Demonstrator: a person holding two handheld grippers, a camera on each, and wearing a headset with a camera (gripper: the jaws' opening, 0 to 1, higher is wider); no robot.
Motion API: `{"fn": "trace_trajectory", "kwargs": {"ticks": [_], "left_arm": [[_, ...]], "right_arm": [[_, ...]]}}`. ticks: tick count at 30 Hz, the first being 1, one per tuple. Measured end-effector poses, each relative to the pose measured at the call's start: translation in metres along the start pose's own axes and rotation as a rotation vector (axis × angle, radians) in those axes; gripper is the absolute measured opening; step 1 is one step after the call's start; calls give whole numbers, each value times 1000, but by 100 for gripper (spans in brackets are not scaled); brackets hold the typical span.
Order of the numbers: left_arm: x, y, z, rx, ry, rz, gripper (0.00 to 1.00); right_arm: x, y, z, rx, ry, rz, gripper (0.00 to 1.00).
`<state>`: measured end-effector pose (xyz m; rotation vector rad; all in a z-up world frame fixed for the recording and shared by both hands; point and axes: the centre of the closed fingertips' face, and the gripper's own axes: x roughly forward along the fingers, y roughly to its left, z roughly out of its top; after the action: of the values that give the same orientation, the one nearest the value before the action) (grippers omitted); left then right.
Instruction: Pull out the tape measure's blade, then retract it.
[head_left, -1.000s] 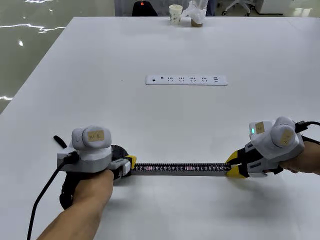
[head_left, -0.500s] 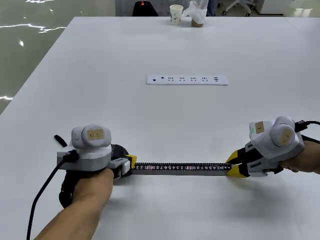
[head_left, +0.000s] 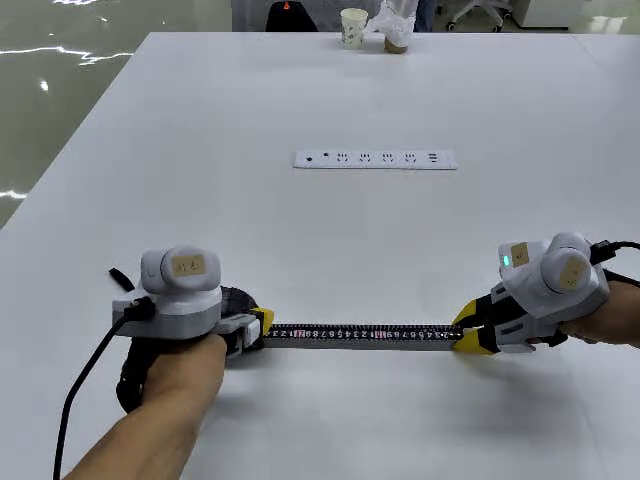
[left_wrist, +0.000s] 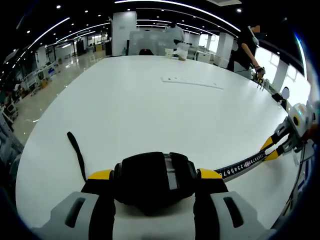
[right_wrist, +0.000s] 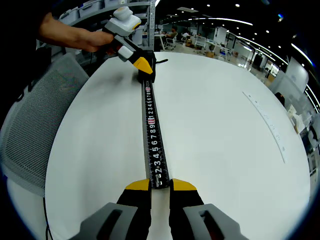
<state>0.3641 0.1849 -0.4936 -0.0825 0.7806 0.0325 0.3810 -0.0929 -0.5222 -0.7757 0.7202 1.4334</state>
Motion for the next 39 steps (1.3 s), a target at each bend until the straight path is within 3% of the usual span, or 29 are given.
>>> {"fn": "trace_trajectory", "kwargs": {"ticks": [17,39], "left_arm": [[0,-2,0,-4,1,-2,58],[1,1,1,-9,2,-7,58]], "right_arm": [[-1,1,-1,-8,8,3,9],[10,3,19,-16,-6,18,9]]}}
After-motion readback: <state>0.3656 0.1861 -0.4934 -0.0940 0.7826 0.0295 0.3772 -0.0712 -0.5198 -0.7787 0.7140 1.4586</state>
